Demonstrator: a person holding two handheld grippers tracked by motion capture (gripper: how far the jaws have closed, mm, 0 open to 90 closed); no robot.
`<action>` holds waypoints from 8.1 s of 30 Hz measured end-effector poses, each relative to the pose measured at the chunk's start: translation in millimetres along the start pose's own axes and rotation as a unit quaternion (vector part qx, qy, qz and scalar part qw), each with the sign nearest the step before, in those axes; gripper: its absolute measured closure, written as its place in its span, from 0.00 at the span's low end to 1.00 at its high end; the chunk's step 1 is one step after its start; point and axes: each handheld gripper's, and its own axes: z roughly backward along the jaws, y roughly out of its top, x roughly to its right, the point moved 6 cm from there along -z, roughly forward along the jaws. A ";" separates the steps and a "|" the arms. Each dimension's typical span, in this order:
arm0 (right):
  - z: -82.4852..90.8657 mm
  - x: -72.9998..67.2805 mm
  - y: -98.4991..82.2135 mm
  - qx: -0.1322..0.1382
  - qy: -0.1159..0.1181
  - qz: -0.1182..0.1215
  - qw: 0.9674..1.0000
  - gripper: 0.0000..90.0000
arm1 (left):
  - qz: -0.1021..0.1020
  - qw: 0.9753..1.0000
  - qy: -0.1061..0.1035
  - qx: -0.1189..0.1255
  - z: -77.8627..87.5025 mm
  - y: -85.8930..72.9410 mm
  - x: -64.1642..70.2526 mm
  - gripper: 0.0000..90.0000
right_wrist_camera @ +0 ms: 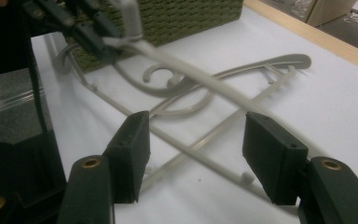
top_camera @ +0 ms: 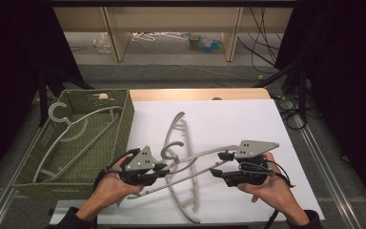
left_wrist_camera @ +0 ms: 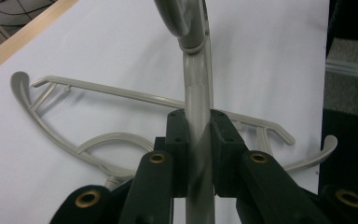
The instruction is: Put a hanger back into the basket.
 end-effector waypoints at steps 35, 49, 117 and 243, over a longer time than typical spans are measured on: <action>-24.2 -15.6 -36.1 -0.053 0.020 -0.040 0.998 0.36 | 0.096 0.990 0.061 0.087 119.2 45.9 -45.5 0.88; -27.6 -15.1 -38.9 -0.057 0.021 -0.043 0.997 0.35 | 0.111 0.978 0.144 0.105 165.4 28.5 -100.0 0.88; -32.5 -14.8 -45.1 -0.075 0.023 -0.048 0.996 0.31 | 0.176 0.957 0.226 -0.052 174.9 -128.1 -195.5 0.87; -104.5 -43.9 -31.6 -0.094 0.024 -0.012 0.995 0.24 | 0.127 0.979 0.103 0.119 52.3 -66.1 4.5 0.19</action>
